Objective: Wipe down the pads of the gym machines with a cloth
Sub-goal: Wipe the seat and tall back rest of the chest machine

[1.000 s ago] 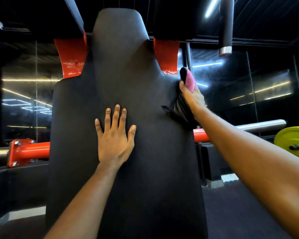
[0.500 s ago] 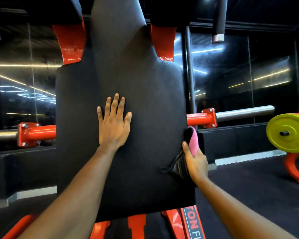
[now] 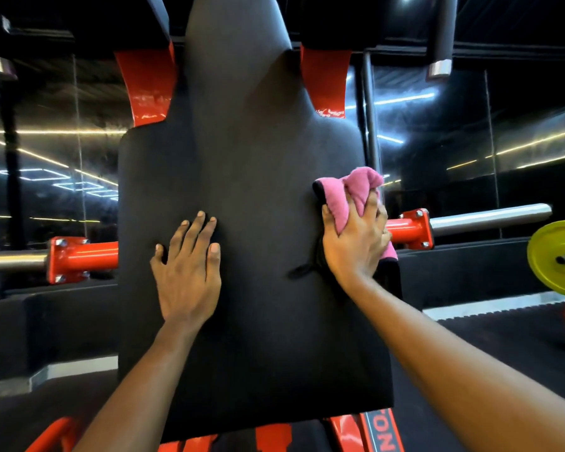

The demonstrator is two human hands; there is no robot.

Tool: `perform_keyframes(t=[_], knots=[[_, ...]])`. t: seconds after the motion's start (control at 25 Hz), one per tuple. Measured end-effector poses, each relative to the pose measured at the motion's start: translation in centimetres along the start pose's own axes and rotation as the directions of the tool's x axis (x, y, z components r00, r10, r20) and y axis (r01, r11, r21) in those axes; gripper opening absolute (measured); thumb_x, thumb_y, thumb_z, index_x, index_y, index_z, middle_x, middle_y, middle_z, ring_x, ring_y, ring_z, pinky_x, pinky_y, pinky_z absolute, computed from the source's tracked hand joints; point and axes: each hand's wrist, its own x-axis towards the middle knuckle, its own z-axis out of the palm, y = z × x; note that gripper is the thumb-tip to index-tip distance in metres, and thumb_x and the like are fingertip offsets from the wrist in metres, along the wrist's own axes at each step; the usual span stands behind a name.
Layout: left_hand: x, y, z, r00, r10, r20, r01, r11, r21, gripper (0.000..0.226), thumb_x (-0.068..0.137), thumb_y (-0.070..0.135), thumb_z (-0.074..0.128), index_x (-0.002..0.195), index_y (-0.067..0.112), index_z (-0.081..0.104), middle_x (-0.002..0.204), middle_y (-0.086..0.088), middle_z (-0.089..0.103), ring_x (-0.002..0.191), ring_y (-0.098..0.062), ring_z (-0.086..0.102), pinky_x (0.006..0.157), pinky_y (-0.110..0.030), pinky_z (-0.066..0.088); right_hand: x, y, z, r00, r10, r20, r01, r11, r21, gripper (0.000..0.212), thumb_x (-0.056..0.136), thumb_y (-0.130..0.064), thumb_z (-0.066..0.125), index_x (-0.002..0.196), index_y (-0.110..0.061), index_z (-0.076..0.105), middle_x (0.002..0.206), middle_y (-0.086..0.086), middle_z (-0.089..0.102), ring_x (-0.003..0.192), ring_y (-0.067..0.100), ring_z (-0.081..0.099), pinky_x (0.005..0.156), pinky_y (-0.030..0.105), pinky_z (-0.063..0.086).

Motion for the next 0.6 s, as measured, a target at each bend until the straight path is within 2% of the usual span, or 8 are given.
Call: perform_keyframes(t=[0.12,0.24,0.28,0.36,0.44,0.52,0.6], knots=[[-0.8,-1.8,-1.0,0.997,0.062,0.034,-0.061,0.997,-0.036,0.049,0.103,0.038,0.027,0.149,0.030,0.042,0.160,0.012,0.032,0.149,-0.010,0.024,0.121,-0.047,0.017,-5.1,0.5,0.7,0.983,-0.159,0.090,0.168,0.980,-0.104,0.060,0.099,-0.054,0.052,0.153,-0.032,0.038,0.167,0.005,0.021,0.151,0.033,0.021,0.109,0.063,0.030],[-2.8,-3.2,-1.5,0.998,0.016,0.053,-0.016,1.000,-0.006,0.051,0.102,0.038,0.027,0.150,0.030,0.040,0.162,0.011,0.027,0.151,-0.011,0.017,0.124,-0.049,0.009,-13.0,0.4,1.1,0.935,-0.292,0.202,0.312,0.947,-0.075,0.072,0.090,-0.042,0.058,0.156,-0.032,0.033,0.169,0.006,0.015,0.151,0.036,0.019,0.108,0.066,0.035],[-3.5,-3.7,-1.7,0.998,-0.006,0.065,0.008,1.000,-0.028,0.052,0.101,0.038,0.026,0.150,0.030,0.040,0.163,0.012,0.025,0.152,-0.011,0.017,0.124,-0.051,0.010,-16.6,0.1,1.4,0.889,-0.381,0.254,0.407,0.912,-0.055,0.075,0.086,-0.042,0.058,0.156,-0.033,0.032,0.170,0.007,0.013,0.151,0.036,0.017,0.107,0.067,0.036],[-4.5,-4.3,-2.0,0.996,-0.017,0.088,0.022,0.998,-0.051,0.055,0.099,0.039,0.025,0.151,0.028,0.041,0.163,0.012,0.025,0.151,-0.013,0.019,0.122,-0.053,0.015,-22.6,-0.3,2.0,0.739,-0.578,0.346,0.617,0.787,0.000,0.077,0.084,-0.046,0.056,0.157,-0.036,0.031,0.171,0.006,0.006,0.155,0.034,0.009,0.111,0.066,0.032],[-4.6,-4.1,-2.4,0.996,-0.017,0.087,0.020,0.999,-0.033,0.056,0.098,0.039,0.025,0.149,0.026,0.043,0.162,0.011,0.028,0.150,-0.015,0.023,0.122,-0.052,0.018,-23.4,-0.3,2.6,0.649,-0.664,0.372,0.715,0.699,0.000,0.079,0.083,-0.046,0.055,0.157,-0.040,0.029,0.171,0.003,0.002,0.153,0.033,0.014,0.111,0.060,0.024],[-4.0,-3.1,-2.6,0.997,-0.010,0.075,0.013,0.999,-0.037,0.054,0.098,0.036,0.028,0.149,0.025,0.045,0.161,0.009,0.031,0.149,-0.015,0.025,0.122,-0.051,0.018,-19.8,-0.1,2.6,0.639,-0.680,0.359,0.737,0.675,-0.034,0.077,0.080,-0.042,0.056,0.154,-0.041,0.035,0.171,0.002,0.004,0.147,0.033,0.026,0.107,0.058,0.028],[-3.5,-1.7,-2.3,0.997,0.016,0.074,-0.012,0.998,-0.057,0.053,0.098,0.034,0.030,0.149,0.026,0.045,0.161,0.010,0.030,0.150,-0.014,0.023,0.123,-0.049,0.016,-14.3,0.4,2.0,0.710,-0.622,0.330,0.683,0.723,-0.105,0.071,0.079,-0.038,0.056,0.149,-0.037,0.043,0.167,0.006,0.017,0.137,0.036,0.036,0.100,0.057,0.038]])
